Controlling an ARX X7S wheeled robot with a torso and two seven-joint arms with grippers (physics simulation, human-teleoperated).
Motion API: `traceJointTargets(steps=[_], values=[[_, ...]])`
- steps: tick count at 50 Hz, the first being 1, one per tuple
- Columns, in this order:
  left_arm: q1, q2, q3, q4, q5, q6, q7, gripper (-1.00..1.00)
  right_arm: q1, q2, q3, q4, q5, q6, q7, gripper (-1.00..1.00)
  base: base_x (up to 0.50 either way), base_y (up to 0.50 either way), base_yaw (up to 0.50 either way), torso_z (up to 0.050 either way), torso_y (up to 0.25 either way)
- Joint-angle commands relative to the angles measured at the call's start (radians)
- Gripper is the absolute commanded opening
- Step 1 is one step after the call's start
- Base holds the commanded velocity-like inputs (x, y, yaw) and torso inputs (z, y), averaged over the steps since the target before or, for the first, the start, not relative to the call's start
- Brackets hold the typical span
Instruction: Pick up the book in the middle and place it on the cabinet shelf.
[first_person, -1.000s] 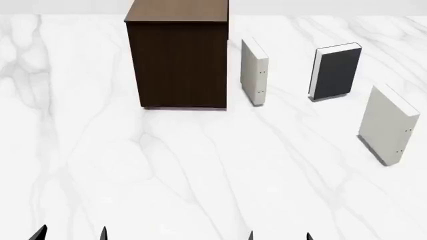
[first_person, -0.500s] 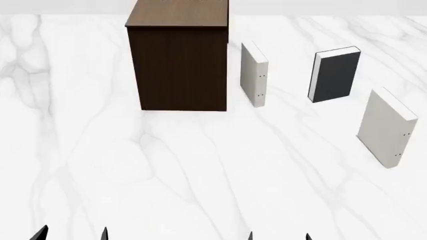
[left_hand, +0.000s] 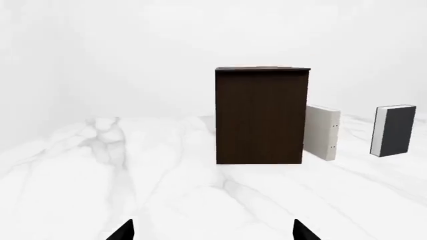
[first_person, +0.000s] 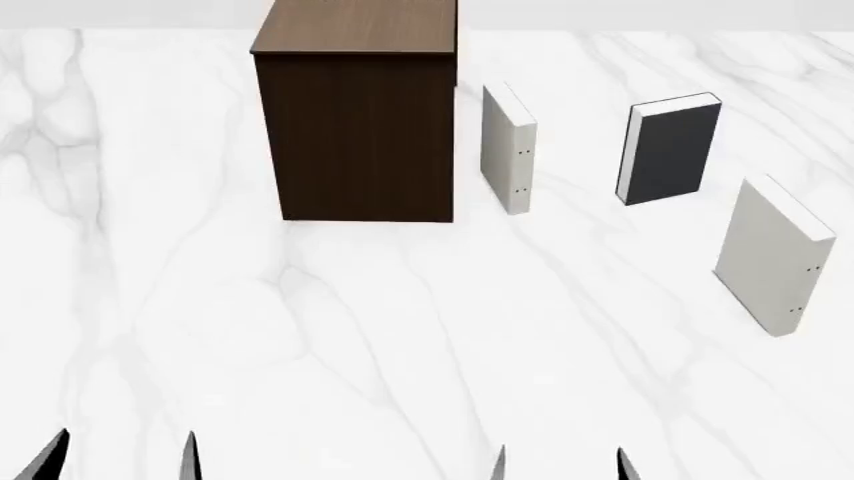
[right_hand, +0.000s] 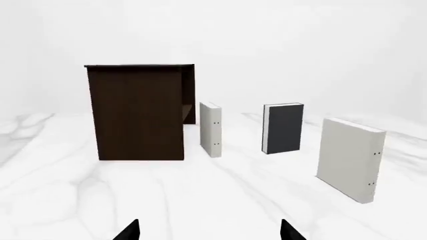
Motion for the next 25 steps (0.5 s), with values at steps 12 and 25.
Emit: traceJointTargets(steps=[12,25], values=[[0.098,-0.019,-0.060,0.407,0.240,0.406,-0.174,1.00,-0.065,0.030,0.001,-0.330,0.022,-0.588,-0.055,1.00,0.00,0.00,0.00,0.000,0.000],[0.098,-0.034,-0.056,0.408,0.272,0.450,-0.220,1.00,-0.072,0.045,-0.008,-0.359,0.017,-0.657,-0.043,1.00,0.13,0.00,0.00,0.000,0.000]])
